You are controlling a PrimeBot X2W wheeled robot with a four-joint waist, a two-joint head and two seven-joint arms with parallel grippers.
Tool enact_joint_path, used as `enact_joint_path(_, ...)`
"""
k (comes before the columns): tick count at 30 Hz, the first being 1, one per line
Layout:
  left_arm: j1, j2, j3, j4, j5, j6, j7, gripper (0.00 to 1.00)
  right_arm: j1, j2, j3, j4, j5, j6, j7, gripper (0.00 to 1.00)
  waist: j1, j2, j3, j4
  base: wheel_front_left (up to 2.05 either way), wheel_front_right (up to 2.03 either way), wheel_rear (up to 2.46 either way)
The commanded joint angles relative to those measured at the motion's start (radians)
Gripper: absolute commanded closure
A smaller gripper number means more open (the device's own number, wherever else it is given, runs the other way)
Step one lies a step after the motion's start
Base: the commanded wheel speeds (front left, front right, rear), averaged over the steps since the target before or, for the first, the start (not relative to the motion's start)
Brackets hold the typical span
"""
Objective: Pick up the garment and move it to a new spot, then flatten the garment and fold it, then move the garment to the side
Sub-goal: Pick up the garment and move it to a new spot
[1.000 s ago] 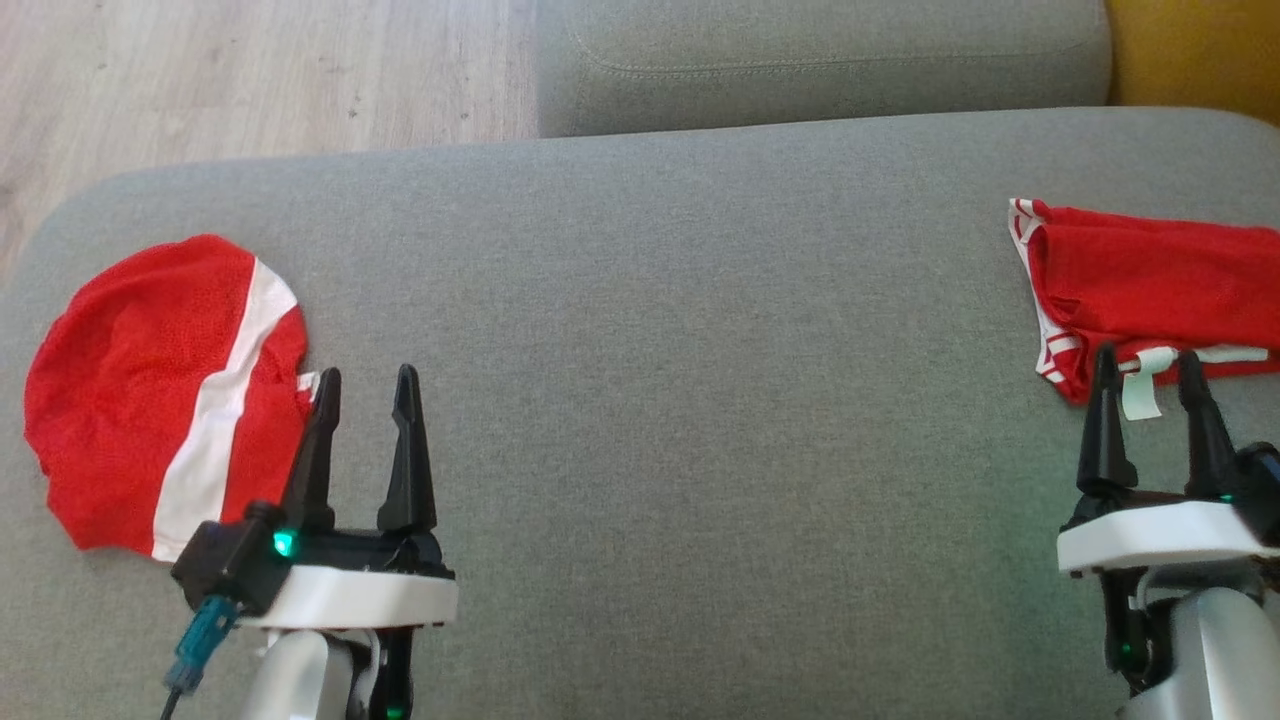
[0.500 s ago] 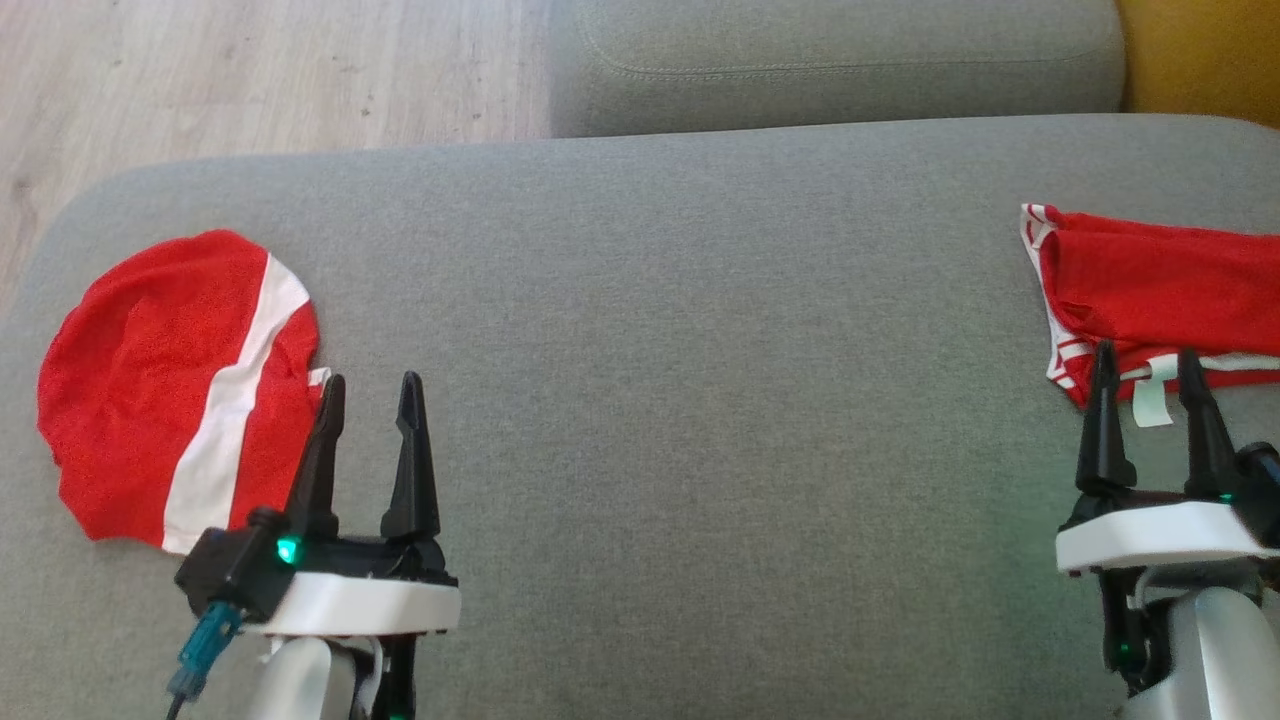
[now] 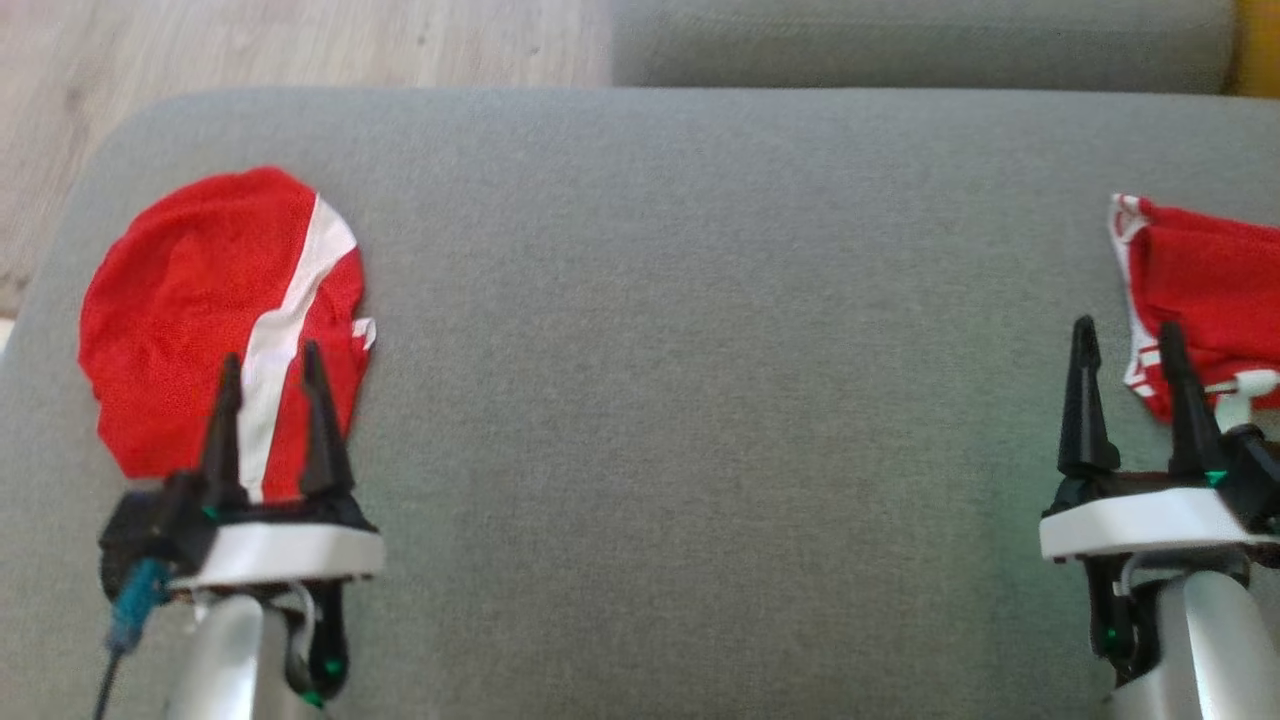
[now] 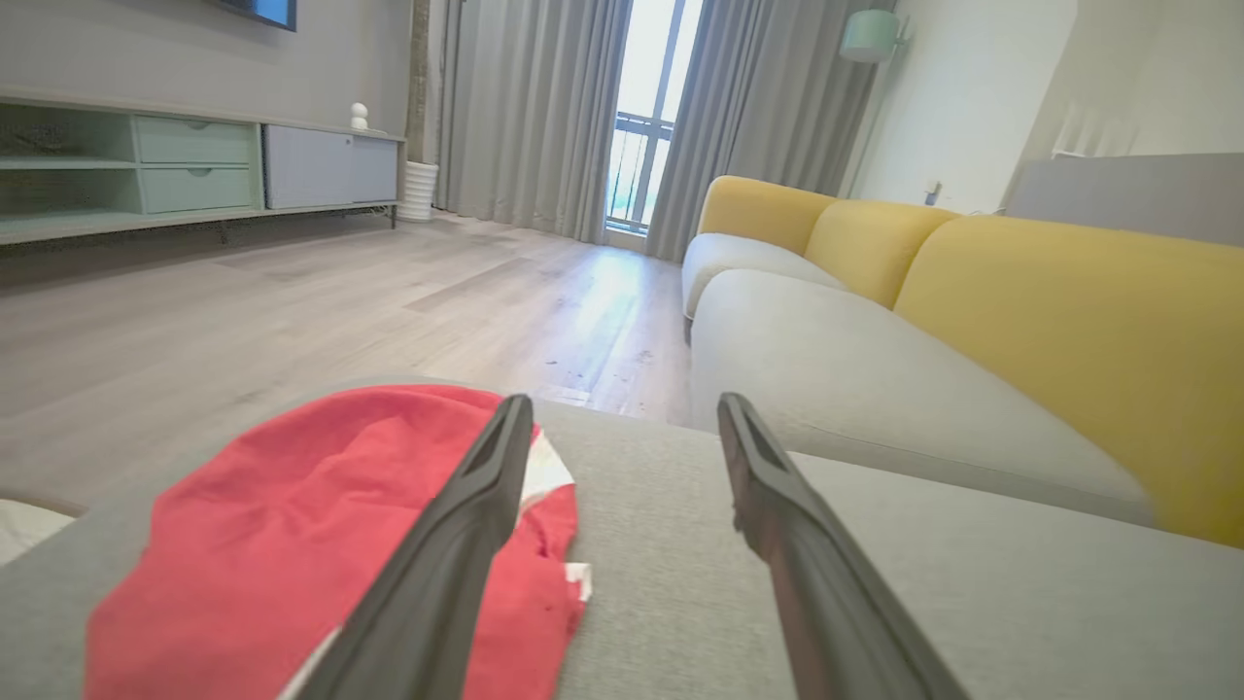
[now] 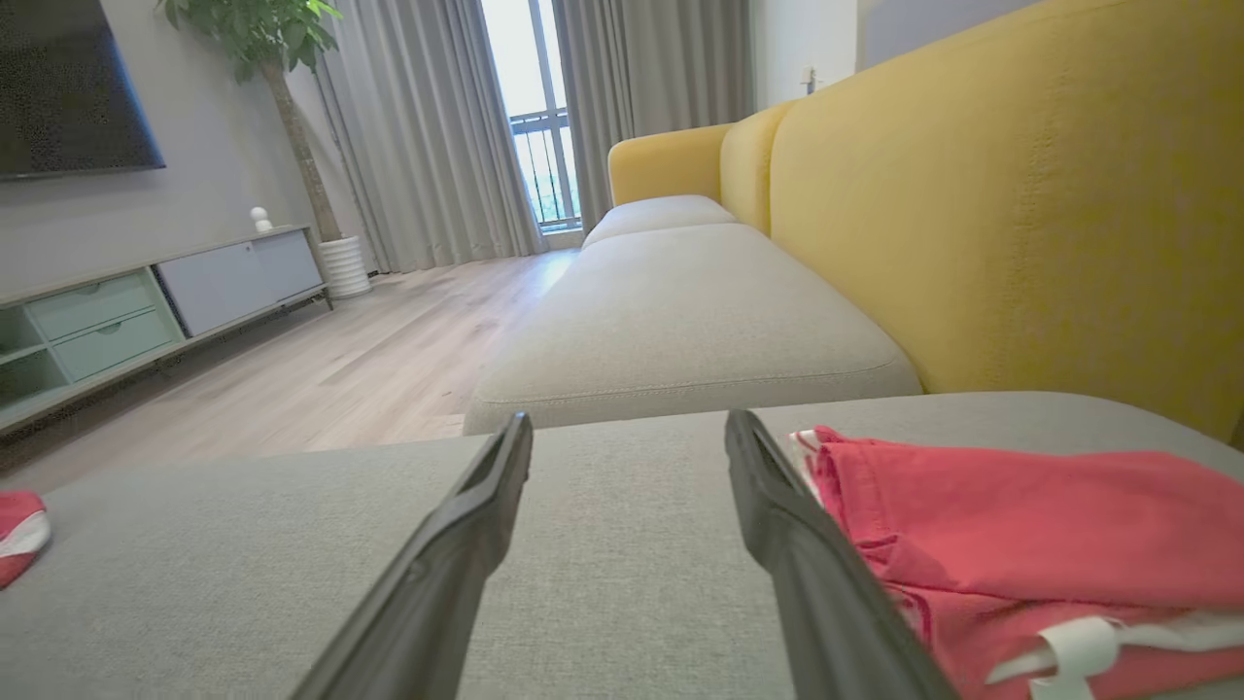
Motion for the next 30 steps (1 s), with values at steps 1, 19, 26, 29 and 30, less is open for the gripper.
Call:
enact_joint_path(1,-0.065,0.036,0.049,-0.003,0.012,0.007,-0.005,0.0,-0.042,-0.004,0.033,-0.045,-0.005,0.007,0.003,0.0,-0.0001,0.0,0.033,0.027,0.0,0.0,0.0)
enact_joint_path(19,-0.172,0.027,0.101,0.095,0.003,0.005,-0.005,0.0,-0.036,-0.004,0.145,-0.106,-0.019,0.007,0.057,0.0,-0.0001,0.0,0.045,0.243,0.0,0.0,0.0)
enact_joint_path(26,-0.129,0.004,0.072,0.074,0.015,-0.005,-0.005,0.0,-0.023,-0.004,0.188,-0.093,0.003,0.007,0.065,0.0,-0.0001,0.0,-0.004,0.354,0.0,0.0,0.0)
enact_joint_path(29,-0.114,0.0,0.062,0.069,0.018,-0.007,-0.005,0.0,-0.02,-0.004,0.206,-0.086,0.014,0.007,0.064,0.0,-0.0001,0.0,-0.016,0.38,0.0,0.0,0.0)
enact_joint_path(30,-0.11,-0.001,0.063,0.066,0.018,-0.006,-0.005,0.0,-0.02,-0.004,0.213,-0.085,0.016,0.007,0.065,0.0,-0.0001,0.0,-0.018,0.383,0.0,0.0,0.0)
